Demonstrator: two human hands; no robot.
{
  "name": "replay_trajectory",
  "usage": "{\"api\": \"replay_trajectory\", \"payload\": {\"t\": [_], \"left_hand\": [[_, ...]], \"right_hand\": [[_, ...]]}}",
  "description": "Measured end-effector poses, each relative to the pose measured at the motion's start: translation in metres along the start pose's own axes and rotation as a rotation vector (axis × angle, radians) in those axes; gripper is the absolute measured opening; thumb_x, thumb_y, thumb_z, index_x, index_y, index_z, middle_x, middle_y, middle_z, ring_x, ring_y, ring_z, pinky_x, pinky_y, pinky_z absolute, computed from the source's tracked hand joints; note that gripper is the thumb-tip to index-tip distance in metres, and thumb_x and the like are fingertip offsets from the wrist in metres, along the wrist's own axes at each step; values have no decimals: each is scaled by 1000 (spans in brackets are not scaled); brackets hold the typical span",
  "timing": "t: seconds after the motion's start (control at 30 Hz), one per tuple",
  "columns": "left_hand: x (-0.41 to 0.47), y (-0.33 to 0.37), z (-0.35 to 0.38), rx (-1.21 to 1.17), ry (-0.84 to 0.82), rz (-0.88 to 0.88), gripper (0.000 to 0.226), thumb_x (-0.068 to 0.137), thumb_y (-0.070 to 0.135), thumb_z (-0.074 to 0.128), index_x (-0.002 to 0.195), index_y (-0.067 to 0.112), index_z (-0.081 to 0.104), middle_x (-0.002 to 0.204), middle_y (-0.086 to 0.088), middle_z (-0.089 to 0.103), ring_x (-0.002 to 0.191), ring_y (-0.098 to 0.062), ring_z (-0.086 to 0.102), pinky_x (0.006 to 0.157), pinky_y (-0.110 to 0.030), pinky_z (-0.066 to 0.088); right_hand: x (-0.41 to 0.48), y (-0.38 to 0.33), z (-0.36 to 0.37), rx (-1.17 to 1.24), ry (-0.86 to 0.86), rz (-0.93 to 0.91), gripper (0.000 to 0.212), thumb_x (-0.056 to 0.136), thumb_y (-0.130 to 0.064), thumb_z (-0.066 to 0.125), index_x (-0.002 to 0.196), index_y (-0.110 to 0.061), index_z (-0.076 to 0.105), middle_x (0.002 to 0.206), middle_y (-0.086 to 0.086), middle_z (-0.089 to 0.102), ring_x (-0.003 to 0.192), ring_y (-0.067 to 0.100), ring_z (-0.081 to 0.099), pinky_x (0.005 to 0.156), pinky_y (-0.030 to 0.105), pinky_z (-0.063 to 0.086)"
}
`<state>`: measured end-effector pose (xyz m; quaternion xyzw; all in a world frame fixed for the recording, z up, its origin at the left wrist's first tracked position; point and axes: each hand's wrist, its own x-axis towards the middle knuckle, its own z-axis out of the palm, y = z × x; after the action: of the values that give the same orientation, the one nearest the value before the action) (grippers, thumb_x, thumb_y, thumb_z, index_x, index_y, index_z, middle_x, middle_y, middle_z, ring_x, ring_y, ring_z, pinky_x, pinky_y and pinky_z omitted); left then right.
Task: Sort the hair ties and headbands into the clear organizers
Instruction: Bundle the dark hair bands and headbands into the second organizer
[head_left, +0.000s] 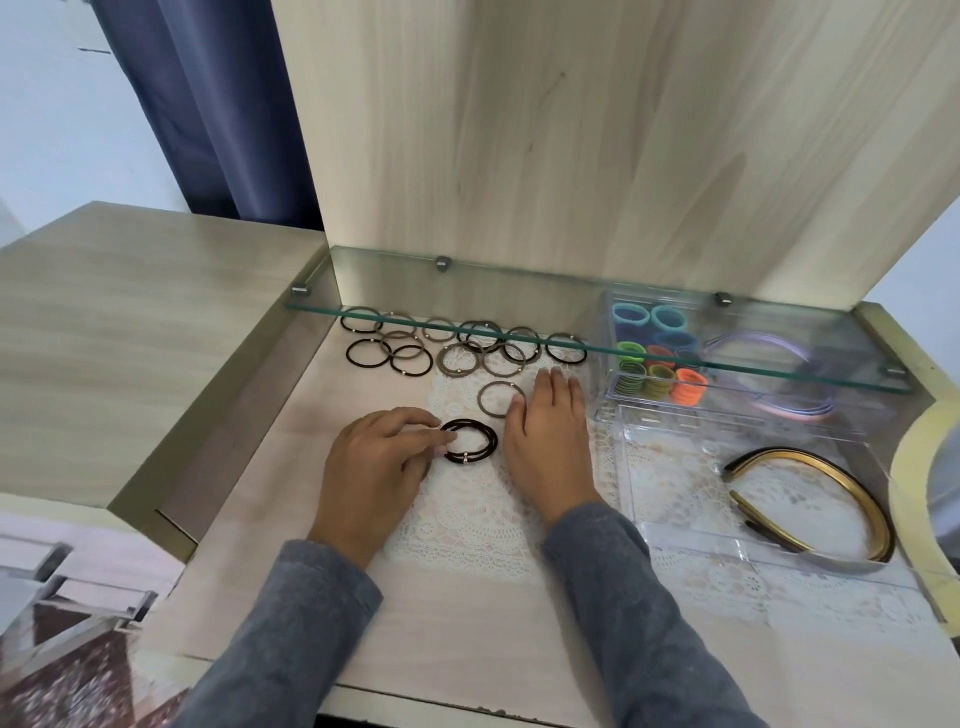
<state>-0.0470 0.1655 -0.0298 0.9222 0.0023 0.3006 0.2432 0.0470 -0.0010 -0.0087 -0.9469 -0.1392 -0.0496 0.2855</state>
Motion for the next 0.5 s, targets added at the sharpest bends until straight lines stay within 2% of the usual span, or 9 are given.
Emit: {"api": "replay_trajectory", "payload": {"t": [0.1, 0.2, 0.33, 0.43, 0.5], "left_hand": [[3, 1, 0, 27, 18, -33, 29, 93, 28, 57, 117, 30, 73, 113, 12, 70, 102, -15, 65, 88, -46, 51], [6, 5, 0, 114, 0, -144, 37, 99, 36, 45, 131, 31, 63, 123, 11, 67, 116, -15, 61, 104, -54, 40], [6, 7, 2, 197, -86, -343, 47, 101, 15, 43, 146, 28, 47, 148, 6, 50, 143, -21, 38, 120, -53, 14], [8, 8, 0, 213, -124, -455, 49, 103, 20, 37, 152, 25, 37, 160, 5, 32, 151, -21, 21, 122, -50, 3], [11, 9, 1, 200, -161, -513, 51, 104, 28, 33, 155, 23, 32, 164, 4, 23, 153, -21, 13, 123, -48, 0]], "right_hand": [[15, -5, 0, -21, -2, 39, 57, 103, -33, 24, 152, -4, 17, 160, 12, 14, 148, 25, 4, 119, 33, 1], [32, -6, 1, -71, -14, 90, 59, 103, -34, 24, 152, -2, 16, 160, 15, 13, 148, 28, 3, 121, 40, 3], [42, -4, 5, -29, -34, 165, 58, 103, -33, 24, 150, 0, 20, 159, 17, 18, 148, 30, 6, 121, 43, 7], [35, -2, 10, -69, 10, 139, 57, 102, -34, 25, 147, 0, 29, 155, 17, 27, 146, 31, 14, 121, 41, 9], [27, -2, 12, -105, 92, 87, 52, 102, -34, 28, 140, 0, 42, 145, 17, 43, 138, 33, 28, 118, 42, 16]]}}
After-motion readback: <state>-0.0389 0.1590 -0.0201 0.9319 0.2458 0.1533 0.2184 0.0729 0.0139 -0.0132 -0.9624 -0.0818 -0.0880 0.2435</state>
